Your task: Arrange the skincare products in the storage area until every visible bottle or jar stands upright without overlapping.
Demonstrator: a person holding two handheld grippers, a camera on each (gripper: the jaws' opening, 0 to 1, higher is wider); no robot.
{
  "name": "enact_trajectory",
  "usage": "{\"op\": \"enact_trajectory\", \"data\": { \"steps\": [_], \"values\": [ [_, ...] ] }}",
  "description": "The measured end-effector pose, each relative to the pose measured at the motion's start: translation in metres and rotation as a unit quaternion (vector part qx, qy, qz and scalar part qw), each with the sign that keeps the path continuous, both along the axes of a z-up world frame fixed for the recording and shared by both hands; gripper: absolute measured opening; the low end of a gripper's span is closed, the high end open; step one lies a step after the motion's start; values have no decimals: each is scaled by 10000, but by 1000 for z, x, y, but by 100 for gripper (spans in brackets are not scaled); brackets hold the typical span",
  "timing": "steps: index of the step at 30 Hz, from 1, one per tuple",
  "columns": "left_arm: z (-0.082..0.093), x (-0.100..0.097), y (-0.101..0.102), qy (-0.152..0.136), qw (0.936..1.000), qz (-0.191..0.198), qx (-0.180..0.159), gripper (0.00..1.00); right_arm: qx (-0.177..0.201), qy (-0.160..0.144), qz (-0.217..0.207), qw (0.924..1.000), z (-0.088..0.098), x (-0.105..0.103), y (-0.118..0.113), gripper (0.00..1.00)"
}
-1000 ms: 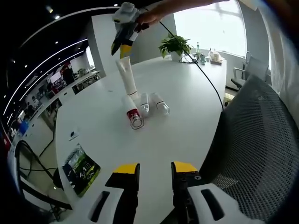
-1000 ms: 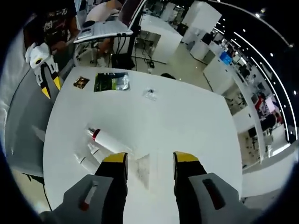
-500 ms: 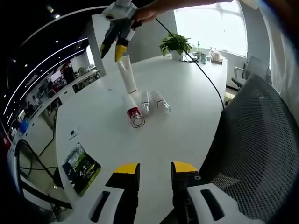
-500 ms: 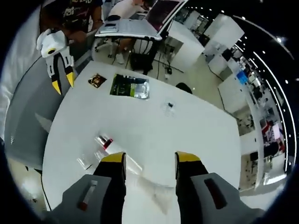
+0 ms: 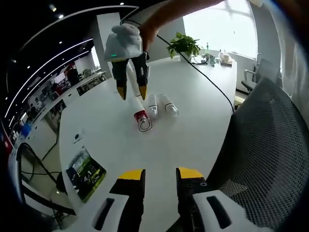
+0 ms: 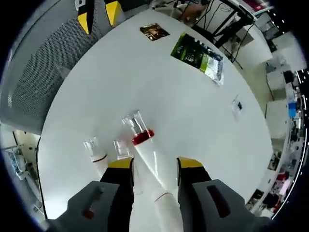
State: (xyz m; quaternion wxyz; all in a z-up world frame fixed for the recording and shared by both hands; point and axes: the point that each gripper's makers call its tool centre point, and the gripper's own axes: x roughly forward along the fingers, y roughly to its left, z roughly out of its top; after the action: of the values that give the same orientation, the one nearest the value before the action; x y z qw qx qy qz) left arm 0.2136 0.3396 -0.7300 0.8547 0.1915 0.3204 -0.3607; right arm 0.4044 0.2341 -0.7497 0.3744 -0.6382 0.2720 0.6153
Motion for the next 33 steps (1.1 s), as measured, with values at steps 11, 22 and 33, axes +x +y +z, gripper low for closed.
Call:
{"op": "enact_trajectory", "data": {
  "steps": [11, 22, 33],
  "values": [
    [-1, 4, 6, 27, 9998, 204, 9, 24, -367, 201, 464, 9980, -32, -9, 2, 27],
    [-5, 3, 7, 61, 9998, 160, 116, 23, -394, 281, 567, 9972, -44, -4, 6, 27],
    [-8, 3, 10, 113, 9995, 219, 171, 22, -638, 510, 656, 9945, -57, -6, 7, 30]
  ]
}}
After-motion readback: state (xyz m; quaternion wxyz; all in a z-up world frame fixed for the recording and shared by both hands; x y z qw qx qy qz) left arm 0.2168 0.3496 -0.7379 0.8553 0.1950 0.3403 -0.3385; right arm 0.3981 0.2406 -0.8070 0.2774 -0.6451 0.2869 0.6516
